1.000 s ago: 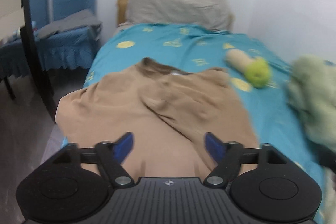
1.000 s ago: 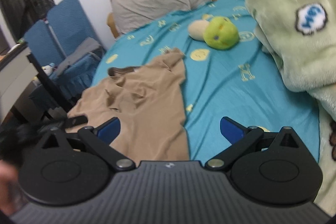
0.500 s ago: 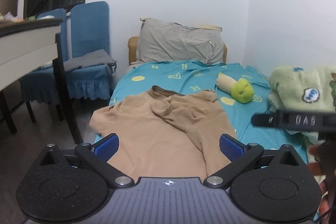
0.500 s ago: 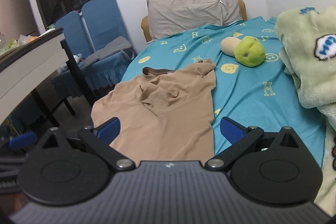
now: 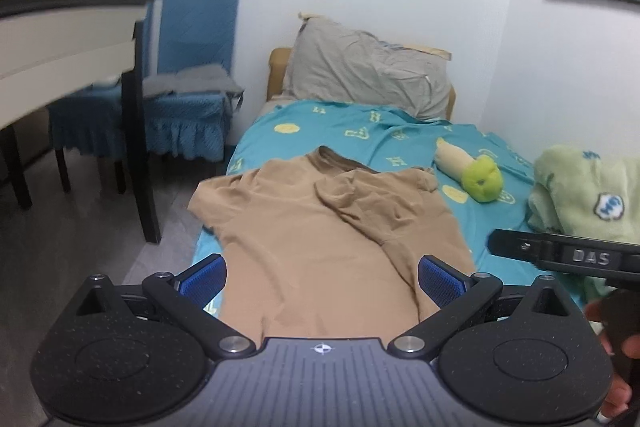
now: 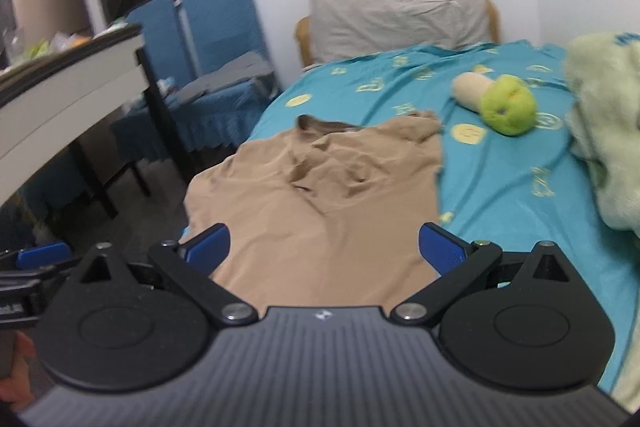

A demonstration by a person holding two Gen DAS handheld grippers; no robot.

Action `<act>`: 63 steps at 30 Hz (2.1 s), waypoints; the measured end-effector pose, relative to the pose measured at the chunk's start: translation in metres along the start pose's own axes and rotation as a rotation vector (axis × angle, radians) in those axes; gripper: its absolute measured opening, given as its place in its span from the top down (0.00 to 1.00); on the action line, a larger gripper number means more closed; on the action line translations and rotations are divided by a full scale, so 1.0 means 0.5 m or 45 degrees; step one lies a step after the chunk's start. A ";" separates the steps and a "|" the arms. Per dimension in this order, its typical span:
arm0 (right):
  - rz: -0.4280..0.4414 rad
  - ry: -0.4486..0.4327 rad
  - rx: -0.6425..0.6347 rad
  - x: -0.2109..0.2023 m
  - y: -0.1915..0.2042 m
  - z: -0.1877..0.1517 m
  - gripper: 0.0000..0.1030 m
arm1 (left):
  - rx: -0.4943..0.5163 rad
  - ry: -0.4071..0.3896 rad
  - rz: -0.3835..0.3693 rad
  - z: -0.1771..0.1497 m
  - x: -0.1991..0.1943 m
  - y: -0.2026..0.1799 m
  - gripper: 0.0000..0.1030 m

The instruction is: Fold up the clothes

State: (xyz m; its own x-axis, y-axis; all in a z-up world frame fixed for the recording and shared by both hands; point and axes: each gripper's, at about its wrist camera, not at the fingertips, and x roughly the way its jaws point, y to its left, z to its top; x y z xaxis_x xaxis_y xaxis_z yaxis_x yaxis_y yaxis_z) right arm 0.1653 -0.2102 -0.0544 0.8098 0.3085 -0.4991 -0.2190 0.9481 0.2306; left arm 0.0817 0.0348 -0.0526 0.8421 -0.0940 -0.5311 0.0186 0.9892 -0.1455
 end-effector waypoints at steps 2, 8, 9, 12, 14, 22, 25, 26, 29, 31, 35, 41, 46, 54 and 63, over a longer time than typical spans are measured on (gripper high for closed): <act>0.052 0.011 -0.017 0.031 0.024 0.017 0.01 | -0.019 0.028 0.011 0.006 0.000 0.024 0.00; 0.147 0.108 -0.112 0.212 0.122 0.060 0.25 | -0.076 0.059 0.076 0.009 0.005 0.110 0.00; 0.162 0.130 -0.126 0.248 0.143 0.065 0.25 | -0.097 0.052 0.081 0.008 0.006 0.129 0.00; 0.205 0.188 -0.163 0.359 0.217 0.078 0.25 | -0.149 0.043 0.118 0.001 0.023 0.175 0.00; 0.230 0.223 -0.200 0.432 0.271 0.082 0.25 | -0.182 0.037 0.146 -0.004 0.038 0.204 0.00; 0.246 0.317 -0.524 0.663 0.450 0.039 0.26 | -0.364 0.136 0.194 -0.024 0.123 0.322 0.00; 0.213 0.335 -0.637 0.693 0.472 0.017 0.26 | -0.363 0.144 0.200 -0.028 0.150 0.334 0.00; 0.202 0.341 -0.674 0.703 0.480 0.010 0.27 | -0.347 0.141 0.205 -0.028 0.158 0.330 0.00; 0.169 0.359 -0.786 0.734 0.503 -0.012 0.52 | -0.321 0.129 0.217 -0.030 0.178 0.320 0.00; 0.131 0.352 -0.820 0.739 0.508 -0.014 0.75 | -0.326 0.115 0.234 -0.033 0.185 0.315 0.00; 0.128 0.257 -0.724 0.700 0.472 0.034 0.89 | -0.363 0.036 0.269 -0.029 0.174 0.314 0.00; 0.134 0.027 -0.372 0.586 0.350 0.160 0.95 | -0.377 -0.091 0.223 -0.015 0.150 0.290 0.00; 0.059 -0.001 -0.090 0.513 0.187 0.201 0.95 | -0.360 -0.104 0.129 -0.009 0.137 0.246 0.00; 0.140 0.202 -0.271 0.547 0.219 0.136 0.88 | -0.411 -0.020 0.173 -0.010 0.148 0.264 0.00; 0.292 0.300 -0.592 0.659 0.421 0.040 0.15 | -0.478 0.041 0.253 -0.026 0.171 0.314 0.00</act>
State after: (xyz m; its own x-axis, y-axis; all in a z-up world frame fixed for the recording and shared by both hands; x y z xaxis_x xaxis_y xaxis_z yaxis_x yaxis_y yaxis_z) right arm 0.3969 0.0893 -0.1536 0.5816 0.4689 -0.6648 -0.6347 0.7727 -0.0102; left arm 0.1495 0.1808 -0.1315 0.7921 0.0848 -0.6045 -0.3449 0.8792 -0.3286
